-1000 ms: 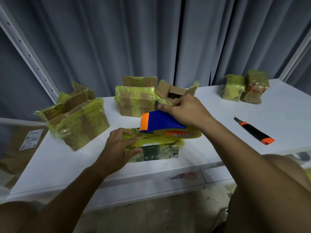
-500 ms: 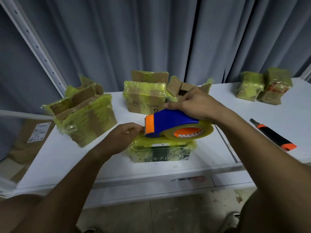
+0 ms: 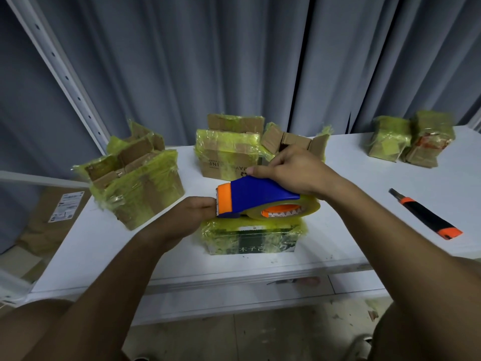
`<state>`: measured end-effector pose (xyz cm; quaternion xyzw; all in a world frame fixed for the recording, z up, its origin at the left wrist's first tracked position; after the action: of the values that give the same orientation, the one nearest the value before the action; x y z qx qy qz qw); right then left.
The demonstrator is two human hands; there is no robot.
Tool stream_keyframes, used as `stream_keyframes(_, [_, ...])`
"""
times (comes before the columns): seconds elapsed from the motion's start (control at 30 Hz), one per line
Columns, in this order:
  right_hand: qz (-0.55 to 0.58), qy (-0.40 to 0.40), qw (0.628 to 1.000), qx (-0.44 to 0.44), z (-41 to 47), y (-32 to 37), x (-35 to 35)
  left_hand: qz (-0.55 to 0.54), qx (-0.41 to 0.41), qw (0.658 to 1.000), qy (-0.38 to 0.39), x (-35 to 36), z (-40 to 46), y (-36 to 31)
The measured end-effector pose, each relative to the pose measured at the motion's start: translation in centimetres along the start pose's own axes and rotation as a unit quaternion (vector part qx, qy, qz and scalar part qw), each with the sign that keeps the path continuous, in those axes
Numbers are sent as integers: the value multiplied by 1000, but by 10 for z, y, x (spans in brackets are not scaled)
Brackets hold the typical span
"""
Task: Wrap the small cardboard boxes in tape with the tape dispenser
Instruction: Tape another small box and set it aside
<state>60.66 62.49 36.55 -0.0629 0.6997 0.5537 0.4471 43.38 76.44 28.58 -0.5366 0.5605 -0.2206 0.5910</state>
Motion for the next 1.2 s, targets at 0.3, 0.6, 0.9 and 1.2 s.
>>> stream_keyframes(0.3, [-2, 5, 1000, -15, -6, 6, -1, -45, 10, 999, -4, 4, -1, -7])
stream_keyframes(0.6, [6, 13, 1000, -19, -7, 7, -4, -34, -13, 998, -46, -1, 5, 2])
stream_keyframes(0.9, [32, 9, 999, 5, -3, 3, -4, -85, -36, 990, -111, -4, 5, 5])
stream_keyframes(1.2, [33, 11, 999, 17, -1, -1, -3, -52, 12, 996, -72, 3, 4, -4])
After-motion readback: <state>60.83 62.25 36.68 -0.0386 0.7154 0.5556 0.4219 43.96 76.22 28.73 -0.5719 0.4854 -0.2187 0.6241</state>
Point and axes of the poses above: each hand's wrist, its own z-axis towards the middle knuckle, its own x-axis out of the palm, y = z × x, the point moved 4 cm from there along z, towards the middle knuckle, and after that the axes turned 6 degrees about z, right-handed, at the moved point
